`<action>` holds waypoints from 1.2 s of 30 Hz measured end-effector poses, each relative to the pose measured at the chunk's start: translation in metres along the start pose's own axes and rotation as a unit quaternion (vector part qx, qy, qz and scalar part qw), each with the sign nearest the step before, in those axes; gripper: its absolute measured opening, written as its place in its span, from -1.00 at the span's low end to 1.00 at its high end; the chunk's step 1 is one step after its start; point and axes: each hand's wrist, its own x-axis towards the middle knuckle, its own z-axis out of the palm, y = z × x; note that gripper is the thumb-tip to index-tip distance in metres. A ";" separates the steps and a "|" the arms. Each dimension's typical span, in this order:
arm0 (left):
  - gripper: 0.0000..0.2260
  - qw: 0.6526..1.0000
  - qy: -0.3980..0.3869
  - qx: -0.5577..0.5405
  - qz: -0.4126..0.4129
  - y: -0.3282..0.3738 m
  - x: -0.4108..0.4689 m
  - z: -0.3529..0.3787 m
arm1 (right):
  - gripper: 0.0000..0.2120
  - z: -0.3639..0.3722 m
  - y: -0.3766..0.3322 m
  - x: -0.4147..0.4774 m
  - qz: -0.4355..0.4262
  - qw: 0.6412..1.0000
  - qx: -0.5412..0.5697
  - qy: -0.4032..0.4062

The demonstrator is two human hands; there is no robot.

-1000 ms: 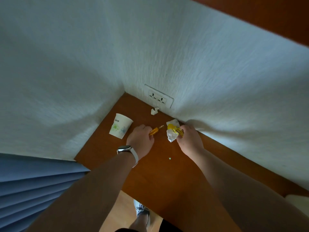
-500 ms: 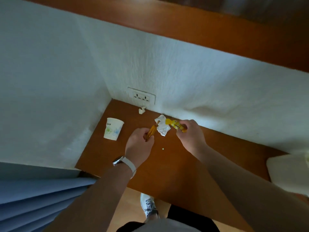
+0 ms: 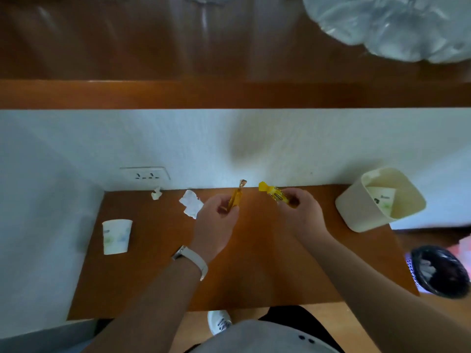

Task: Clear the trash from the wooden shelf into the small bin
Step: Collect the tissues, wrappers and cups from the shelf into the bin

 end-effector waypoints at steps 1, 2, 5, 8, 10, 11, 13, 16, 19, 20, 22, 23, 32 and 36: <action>-0.89 1.000 -0.004 0.005 0.006 0.007 0.002 0.009 | -0.81 -0.012 0.004 0.000 0.005 1.000 0.009 0.010; -0.89 1.000 -0.009 0.013 0.013 0.013 0.004 0.018 | -0.80 -0.023 0.007 0.001 0.009 1.000 0.016 0.021; -0.90 0.999 -0.026 0.035 0.027 0.038 0.009 0.047 | -0.83 -0.057 0.022 0.006 0.021 0.998 0.021 0.054; -0.89 0.997 -0.049 0.038 0.045 0.065 0.014 0.081 | -0.84 -0.095 0.040 0.015 0.038 0.996 0.025 0.076; -0.90 0.995 -0.070 0.040 0.055 0.085 0.016 0.106 | -0.81 -0.121 0.052 0.021 0.044 0.995 0.025 0.084; -0.92 0.994 -0.080 0.040 0.062 0.094 0.016 0.120 | -0.80 -0.133 0.059 0.024 0.047 0.995 0.026 0.088; -0.94 0.992 -0.098 0.042 0.075 0.110 0.018 0.148 | -0.78 -0.155 0.074 0.031 0.054 0.993 0.028 0.104; -0.93 0.988 -0.115 0.053 0.087 0.131 0.018 0.188 | -0.77 -0.186 0.099 0.042 0.058 0.992 0.012 0.111; -0.92 0.984 -0.129 0.070 0.100 0.146 0.019 0.221 | -0.75 -0.213 0.123 0.052 0.051 0.993 -0.004 0.105; -0.92 0.982 -0.138 0.074 0.104 0.151 0.020 0.232 | -0.75 -0.220 0.131 0.055 0.045 0.994 -0.009 0.104; -0.92 0.977 -0.156 0.093 0.108 0.158 0.023 0.251 | -0.74 -0.234 0.145 0.063 0.035 0.994 -0.021 0.100; -0.92 0.975 -0.161 0.108 0.107 0.160 0.024 0.260 | -0.74 -0.239 0.152 0.067 0.030 0.995 -0.025 0.096; -0.88 0.971 -0.149 0.178 0.059 0.170 0.032 0.304 | -0.80 -0.265 0.188 0.090 -0.022 0.998 -0.055 0.028; -0.82 0.973 -0.136 0.180 0.049 0.177 0.033 0.313 | -0.78 -0.270 0.194 0.098 -0.042 0.997 -0.067 0.004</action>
